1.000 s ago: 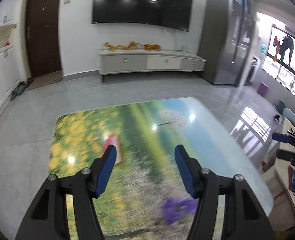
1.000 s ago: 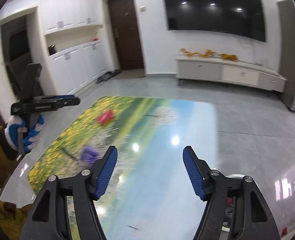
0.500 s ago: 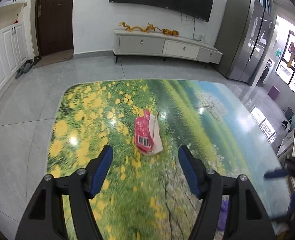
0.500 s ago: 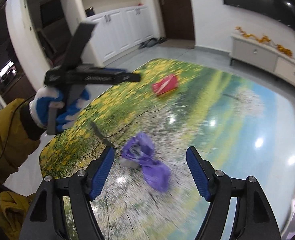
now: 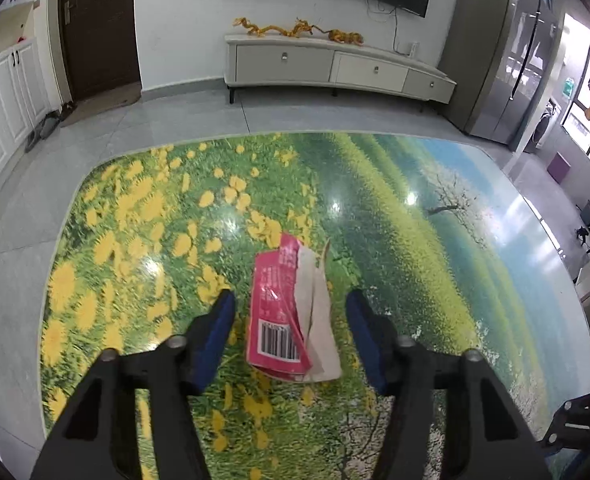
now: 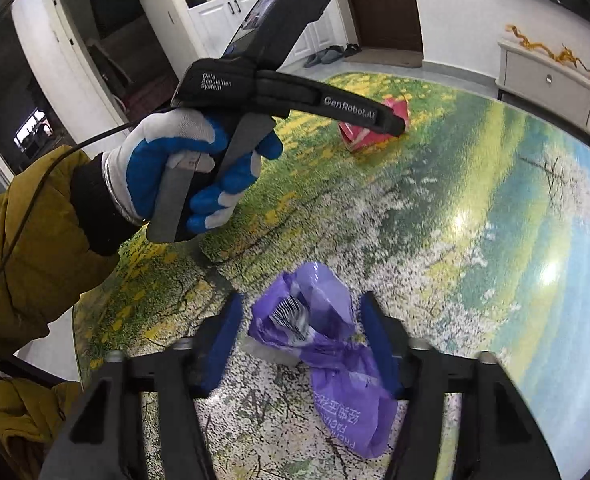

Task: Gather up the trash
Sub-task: 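Grasp the pink barcode box with the left tool while the right tool grasps the purple bag, then carry box and purple bag over the bin and open both tools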

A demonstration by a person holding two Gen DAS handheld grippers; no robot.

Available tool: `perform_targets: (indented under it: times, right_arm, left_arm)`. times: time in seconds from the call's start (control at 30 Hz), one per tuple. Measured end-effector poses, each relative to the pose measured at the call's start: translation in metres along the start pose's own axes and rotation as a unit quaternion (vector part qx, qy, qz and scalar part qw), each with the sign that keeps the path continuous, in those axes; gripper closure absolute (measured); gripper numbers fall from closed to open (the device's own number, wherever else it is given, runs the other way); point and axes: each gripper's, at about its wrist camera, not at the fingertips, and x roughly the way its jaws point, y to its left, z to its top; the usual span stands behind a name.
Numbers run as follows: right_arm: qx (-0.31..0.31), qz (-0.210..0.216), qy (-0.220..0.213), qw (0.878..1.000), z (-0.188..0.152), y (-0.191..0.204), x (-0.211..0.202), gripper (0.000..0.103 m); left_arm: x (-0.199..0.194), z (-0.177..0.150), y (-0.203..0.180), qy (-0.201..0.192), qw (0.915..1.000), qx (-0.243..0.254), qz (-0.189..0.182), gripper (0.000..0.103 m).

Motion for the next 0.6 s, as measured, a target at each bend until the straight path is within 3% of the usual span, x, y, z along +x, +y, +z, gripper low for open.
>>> perform_targets:
  times: [0.13, 0.23, 0.6]
  right_arm:
    - [0.012, 0.005, -0.010, 1.000, -0.006, -0.002, -0.006, 0.058]
    - [0.021, 0.004, -0.014, 1.000, -0.014, -0.002, -0.014, 0.061]
    - [0.067, -0.024, -0.061, 0.996, -0.045, -0.017, -0.070, 0.064]
  left_arm:
    - [0.000, -0.004, 0.000, -0.001, 0.9999, -0.008, -0.006, 0.070]
    - [-0.005, -0.010, 0.000, -0.001, 0.9994, -0.025, -0.022, 0.074]
    - [-0.046, -0.051, -0.045, -0.015, 0.9987, -0.007, -0.047, 0.076]
